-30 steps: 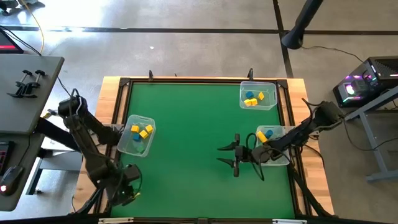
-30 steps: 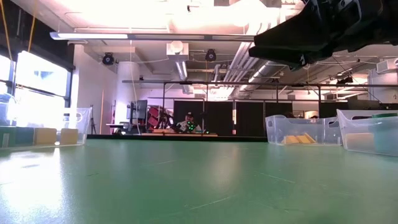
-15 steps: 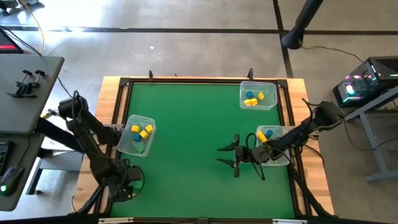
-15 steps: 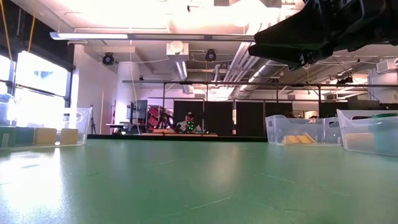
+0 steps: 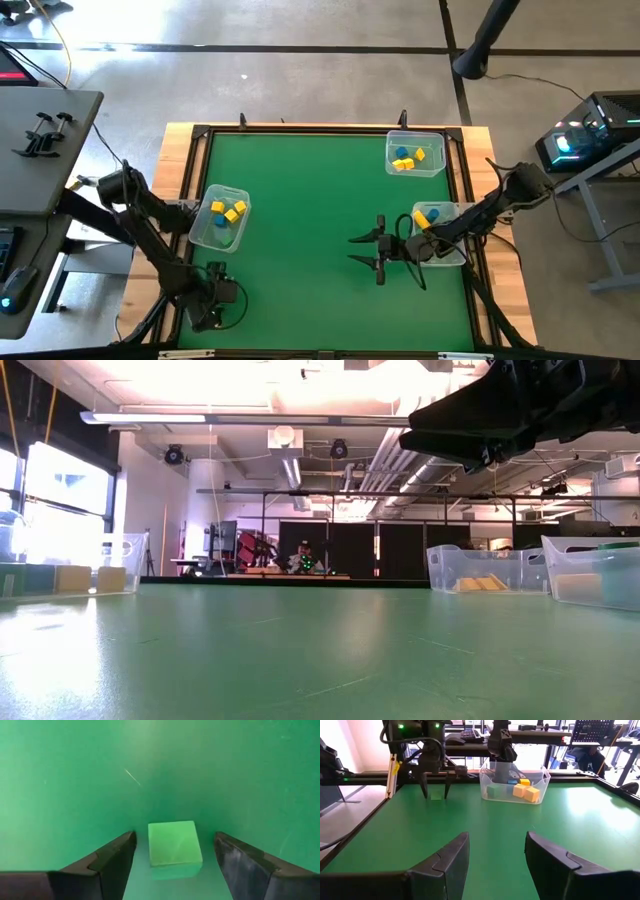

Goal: Sort blocks by size
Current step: Put the green triangle block into the top transparent bin

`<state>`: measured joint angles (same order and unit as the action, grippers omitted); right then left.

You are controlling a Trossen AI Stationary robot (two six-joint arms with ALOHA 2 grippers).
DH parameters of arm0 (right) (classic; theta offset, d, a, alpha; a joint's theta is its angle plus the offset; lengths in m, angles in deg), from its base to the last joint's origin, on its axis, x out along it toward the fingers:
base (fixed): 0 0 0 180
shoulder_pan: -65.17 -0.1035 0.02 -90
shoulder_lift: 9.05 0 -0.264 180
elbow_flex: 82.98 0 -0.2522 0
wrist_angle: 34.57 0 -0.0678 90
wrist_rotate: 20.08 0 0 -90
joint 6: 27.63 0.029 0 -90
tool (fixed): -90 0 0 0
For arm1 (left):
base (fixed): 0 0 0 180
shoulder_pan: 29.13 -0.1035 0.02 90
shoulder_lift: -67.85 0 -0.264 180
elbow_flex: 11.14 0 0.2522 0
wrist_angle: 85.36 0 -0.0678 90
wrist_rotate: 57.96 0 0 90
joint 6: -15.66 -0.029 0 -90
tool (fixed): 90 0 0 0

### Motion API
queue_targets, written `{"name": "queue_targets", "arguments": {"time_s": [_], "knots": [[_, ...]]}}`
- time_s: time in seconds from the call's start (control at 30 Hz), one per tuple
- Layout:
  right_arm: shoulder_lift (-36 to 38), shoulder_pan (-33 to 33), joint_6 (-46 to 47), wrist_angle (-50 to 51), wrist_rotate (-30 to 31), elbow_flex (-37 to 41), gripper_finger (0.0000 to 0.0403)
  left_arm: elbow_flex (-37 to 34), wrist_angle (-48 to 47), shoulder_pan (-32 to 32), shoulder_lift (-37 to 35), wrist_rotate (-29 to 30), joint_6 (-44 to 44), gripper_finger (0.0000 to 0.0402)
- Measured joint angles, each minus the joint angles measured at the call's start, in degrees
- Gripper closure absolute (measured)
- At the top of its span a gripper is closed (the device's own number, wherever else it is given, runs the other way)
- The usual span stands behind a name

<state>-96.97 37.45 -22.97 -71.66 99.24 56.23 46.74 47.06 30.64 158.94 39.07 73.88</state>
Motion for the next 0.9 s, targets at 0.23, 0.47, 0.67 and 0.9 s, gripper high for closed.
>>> {"name": "queue_targets", "arguments": {"time_s": [0.23, 0.47, 0.67, 0.9], "knots": [[0.0, 0.0, 0.4, 0.0, 0.0, 0.0, 0.022, 4.3, -7.4, -0.2, 1.8, -1.9, 0.1, 0.0149], [0.0, 0.1, 0.4, 0.0, 0.0, 0.0, 0.022, 4.8, -9.9, -1.5, 1.8, -6.3, 0.2, 0.02], [0.0, 0.1, 0.4, 0.0, 0.0, 0.0, 0.022, 4.9, -9.3, -4.0, 1.8, -6.5, 0.2, 0.0263], [0.0, 0.1, 0.4, 0.0, 0.0, 0.0, 0.022, 4.9, -8.8, -6.0, 1.8, -4.8, 0.1, 0.028]]}}
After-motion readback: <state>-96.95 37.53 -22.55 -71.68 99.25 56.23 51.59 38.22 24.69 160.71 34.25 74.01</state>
